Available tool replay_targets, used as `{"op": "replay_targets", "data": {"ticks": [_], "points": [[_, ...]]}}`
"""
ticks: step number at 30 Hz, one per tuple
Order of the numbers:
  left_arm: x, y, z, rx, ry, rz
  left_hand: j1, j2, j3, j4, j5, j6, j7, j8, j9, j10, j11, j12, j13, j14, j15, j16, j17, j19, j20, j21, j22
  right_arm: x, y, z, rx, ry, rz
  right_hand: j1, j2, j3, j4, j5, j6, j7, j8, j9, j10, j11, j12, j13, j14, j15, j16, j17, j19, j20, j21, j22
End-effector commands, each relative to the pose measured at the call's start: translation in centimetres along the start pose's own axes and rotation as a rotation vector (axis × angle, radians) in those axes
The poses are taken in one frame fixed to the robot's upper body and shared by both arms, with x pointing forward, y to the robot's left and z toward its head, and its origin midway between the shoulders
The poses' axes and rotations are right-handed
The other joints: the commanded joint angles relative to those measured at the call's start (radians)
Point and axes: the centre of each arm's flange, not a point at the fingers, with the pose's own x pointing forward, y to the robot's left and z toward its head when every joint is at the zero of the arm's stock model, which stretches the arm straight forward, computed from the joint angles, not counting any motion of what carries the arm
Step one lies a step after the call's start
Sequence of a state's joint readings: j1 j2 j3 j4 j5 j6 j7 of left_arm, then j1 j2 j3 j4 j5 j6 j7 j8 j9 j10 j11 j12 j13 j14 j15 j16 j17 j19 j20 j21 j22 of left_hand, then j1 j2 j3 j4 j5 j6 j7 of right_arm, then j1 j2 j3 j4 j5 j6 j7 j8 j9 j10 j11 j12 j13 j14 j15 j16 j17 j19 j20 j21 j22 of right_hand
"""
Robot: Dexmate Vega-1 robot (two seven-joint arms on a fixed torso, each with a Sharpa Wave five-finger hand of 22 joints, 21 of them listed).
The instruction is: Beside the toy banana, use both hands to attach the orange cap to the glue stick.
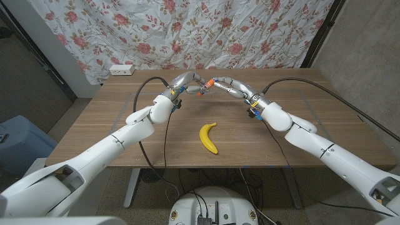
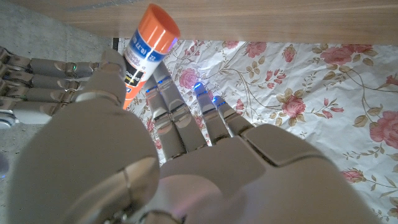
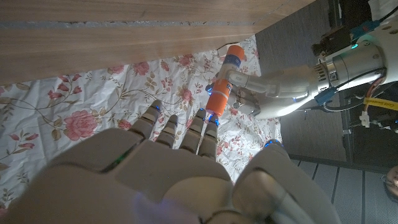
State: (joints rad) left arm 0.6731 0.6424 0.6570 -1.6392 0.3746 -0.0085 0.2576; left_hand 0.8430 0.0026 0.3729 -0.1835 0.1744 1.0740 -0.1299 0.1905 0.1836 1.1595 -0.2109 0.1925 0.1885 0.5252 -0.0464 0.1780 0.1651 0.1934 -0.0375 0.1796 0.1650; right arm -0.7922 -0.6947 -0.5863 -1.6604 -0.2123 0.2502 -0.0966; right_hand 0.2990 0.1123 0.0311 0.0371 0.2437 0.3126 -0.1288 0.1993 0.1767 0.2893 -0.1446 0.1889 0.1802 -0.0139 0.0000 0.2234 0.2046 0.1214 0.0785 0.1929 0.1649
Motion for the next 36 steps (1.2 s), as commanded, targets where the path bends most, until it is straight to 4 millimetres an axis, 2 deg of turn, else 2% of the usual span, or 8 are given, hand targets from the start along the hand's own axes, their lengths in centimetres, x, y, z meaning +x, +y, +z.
{"op": "replay_targets", "data": {"ticks": [1, 17, 28, 35, 36], "points": [[-0.4, 0.3, -0.3, 0.016, 0.010, -0.011, 0.035, 0.032, 0.012, 0.013, 0.004, 0.093, -0.020, 0.018, 0.007, 0.014, -0.013, 0.003, 0.003, 0.008, -0.143, 0.007, 0.005, 0.009, -0.033, 0.007, 0.002, -0.3, -0.6, -0.5, 0.012, 0.010, -0.039, 0.001, 0.001, 0.006, 0.002, -0.002, -0.001, -0.006, -0.002, 0.003, -0.001, 0.006, -0.003, 0.003, 0.002, -0.006, 0.001, 0.000, 0.007, -0.005, 0.001, 0.004], [-0.8, 1.1, -0.9, 0.043, 0.001, -0.041, 0.037, 0.032, 0.010, 0.014, 0.005, 0.089, -0.020, 0.017, 0.007, 0.012, -0.013, 0.002, 0.003, 0.008, -0.143, 0.007, 0.005, 0.008, -0.032, 0.006, 0.002, -0.8, -1.5, -1.2, 0.026, 0.031, -0.086, 0.000, 0.002, 0.009, -0.002, -0.004, 0.001, -0.007, -0.003, 0.003, -0.001, 0.010, -0.003, 0.004, 0.007, -0.009, 0.000, 0.000, 0.013, -0.001, 0.002, 0.004], [-1.1, 1.6, -1.5, 0.082, -0.002, -0.080, 0.037, 0.029, 0.007, 0.014, 0.005, 0.084, -0.023, 0.015, 0.007, 0.008, -0.013, 0.000, 0.003, 0.006, -0.142, 0.006, 0.004, 0.005, -0.032, 0.005, 0.002, -1.1, -2.1, -2.5, 0.133, 0.038, -0.107, -0.002, 0.002, 0.011, -0.003, -0.005, -0.004, -0.007, -0.006, 0.003, -0.009, 0.016, -0.005, 0.004, 0.003, -0.009, -0.002, 0.000, 0.025, -0.005, 0.004, 0.004], [-1.5, 1.8, -1.8, 0.103, 0.000, -0.101, 0.036, 0.029, 0.006, 0.015, 0.005, 0.080, -0.026, 0.013, 0.007, 0.004, -0.013, -0.001, 0.003, 0.006, -0.141, 0.006, 0.005, 0.003, -0.031, 0.005, 0.002, -1.4, -2.3, -3.6, 0.227, 0.044, -0.136, 0.008, 0.005, 0.017, -0.011, -0.004, -0.012, -0.007, -0.009, 0.003, -0.015, 0.018, -0.006, 0.004, 0.003, -0.009, -0.003, -0.002, 0.029, -0.019, 0.004, 0.004], [-1.5, 1.8, -1.9, 0.101, 0.000, -0.102, 0.036, 0.030, 0.006, 0.016, 0.005, 0.079, -0.025, 0.013, 0.008, 0.003, -0.013, -0.002, 0.003, 0.006, -0.141, 0.006, 0.005, 0.003, -0.031, 0.005, 0.002, -1.4, -2.2, -3.7, 0.239, 0.043, -0.146, 0.010, 0.004, 0.018, -0.014, -0.005, -0.028, -0.009, -0.016, 0.003, -0.020, 0.021, -0.008, 0.004, 0.004, -0.009, -0.004, -0.003, 0.030, -0.020, 0.003, 0.004]]}}
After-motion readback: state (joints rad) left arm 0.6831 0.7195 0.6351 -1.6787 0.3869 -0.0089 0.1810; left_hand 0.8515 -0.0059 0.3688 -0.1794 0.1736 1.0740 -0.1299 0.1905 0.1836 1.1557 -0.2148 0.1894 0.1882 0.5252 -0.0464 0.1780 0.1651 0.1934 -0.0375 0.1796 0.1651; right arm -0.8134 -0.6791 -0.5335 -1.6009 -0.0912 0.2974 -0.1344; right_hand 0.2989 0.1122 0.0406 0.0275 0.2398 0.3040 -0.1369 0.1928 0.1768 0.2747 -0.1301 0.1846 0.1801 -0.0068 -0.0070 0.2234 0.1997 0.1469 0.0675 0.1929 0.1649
